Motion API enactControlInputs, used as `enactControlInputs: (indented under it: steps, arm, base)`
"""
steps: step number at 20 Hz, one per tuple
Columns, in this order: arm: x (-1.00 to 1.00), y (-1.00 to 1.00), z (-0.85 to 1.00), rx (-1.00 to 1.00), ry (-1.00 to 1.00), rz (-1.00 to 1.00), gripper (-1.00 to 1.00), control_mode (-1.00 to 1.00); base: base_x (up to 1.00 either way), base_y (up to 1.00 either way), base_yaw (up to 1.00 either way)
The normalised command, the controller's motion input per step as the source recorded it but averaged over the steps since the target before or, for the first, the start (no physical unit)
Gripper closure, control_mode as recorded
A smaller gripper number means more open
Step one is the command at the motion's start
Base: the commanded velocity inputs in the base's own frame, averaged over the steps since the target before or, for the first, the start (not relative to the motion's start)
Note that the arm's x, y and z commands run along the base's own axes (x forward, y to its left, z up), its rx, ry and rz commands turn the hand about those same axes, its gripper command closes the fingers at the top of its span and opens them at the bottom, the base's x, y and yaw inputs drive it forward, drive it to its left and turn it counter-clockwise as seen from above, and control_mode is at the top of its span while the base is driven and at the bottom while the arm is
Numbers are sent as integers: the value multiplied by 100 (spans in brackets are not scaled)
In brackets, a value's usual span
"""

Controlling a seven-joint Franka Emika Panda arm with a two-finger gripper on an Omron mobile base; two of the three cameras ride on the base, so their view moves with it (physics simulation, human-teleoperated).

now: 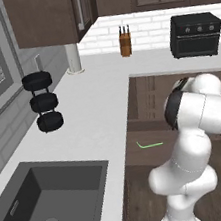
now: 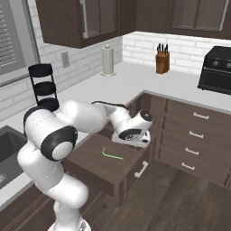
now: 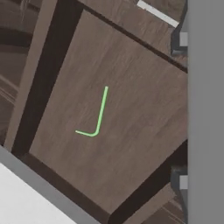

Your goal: Take a straw from the drawer in front and place it inside the glass cup on the dining counter.

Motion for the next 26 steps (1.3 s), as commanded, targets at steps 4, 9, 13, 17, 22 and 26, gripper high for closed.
enactControlInputs:
  steps: [4,9,13,17,22,26]
  arm:
    - [38,34,-19,-22,15,-4,-100,-100]
    - [44,1,-31,-9,16,-1,-100,-100]
    - [39,0,-41,-4,14,-1,-100,-100]
    - [25,-2,-44,-1,10,-1,-100,-100]
    - [9,-17,-49,-1,4,-2,-100,-100]
    - [1,-27,-45,-2,1,-3,-100,-100]
  base:
    - [0,0,0]
    - [0,0,0]
    - [0,0,0]
    - [0,0,0]
    - [0,0,0]
    - [0,0,0]
